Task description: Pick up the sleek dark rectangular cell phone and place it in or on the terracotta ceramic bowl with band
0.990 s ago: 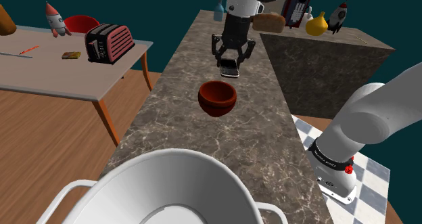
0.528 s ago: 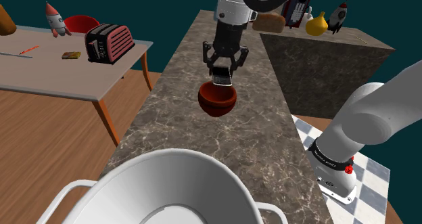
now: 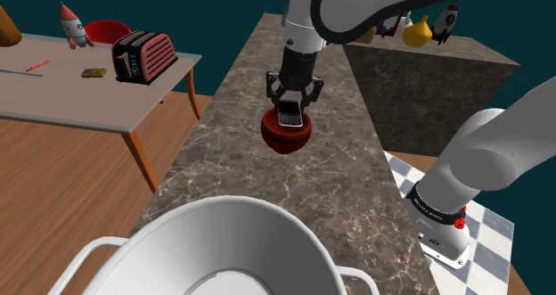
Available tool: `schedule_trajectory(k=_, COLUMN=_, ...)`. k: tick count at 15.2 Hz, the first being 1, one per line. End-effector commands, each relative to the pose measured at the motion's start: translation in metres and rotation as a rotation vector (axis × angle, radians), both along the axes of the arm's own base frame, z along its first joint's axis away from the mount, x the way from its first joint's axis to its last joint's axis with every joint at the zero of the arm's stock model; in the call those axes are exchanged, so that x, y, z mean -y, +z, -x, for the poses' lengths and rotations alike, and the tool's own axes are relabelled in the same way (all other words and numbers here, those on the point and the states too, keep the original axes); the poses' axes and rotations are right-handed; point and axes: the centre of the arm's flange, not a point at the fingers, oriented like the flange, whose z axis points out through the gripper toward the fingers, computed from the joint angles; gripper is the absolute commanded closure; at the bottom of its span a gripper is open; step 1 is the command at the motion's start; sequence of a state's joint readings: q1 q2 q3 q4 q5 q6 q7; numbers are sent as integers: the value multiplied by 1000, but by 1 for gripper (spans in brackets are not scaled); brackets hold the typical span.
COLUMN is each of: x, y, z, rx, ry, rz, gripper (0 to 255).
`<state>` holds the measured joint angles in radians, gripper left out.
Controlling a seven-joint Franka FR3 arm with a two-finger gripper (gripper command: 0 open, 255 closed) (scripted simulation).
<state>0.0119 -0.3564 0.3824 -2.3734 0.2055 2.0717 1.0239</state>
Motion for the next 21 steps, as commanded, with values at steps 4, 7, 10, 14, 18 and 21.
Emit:
schedule_trajectory(k=4, x=1, y=-19, z=-1, rx=1, ry=0, rz=0, gripper=255)
schedule_trajectory(k=7, x=1, y=-19, z=-1, rx=1, ry=0, rz=0, gripper=255)
schedule_trajectory(k=10, x=1, y=-19, z=-1, rx=1, ry=0, rz=0, gripper=255)
schedule_trajectory(k=14, x=1, y=-19, z=-1, rx=1, ry=0, rz=0, gripper=0)
schedule_trajectory(k=18, x=2, y=7, z=0, rx=1, ry=0, rz=0, gripper=0)
schedule_trajectory(k=21, x=4, y=31, z=0, rx=1, ry=0, rz=0, gripper=0)
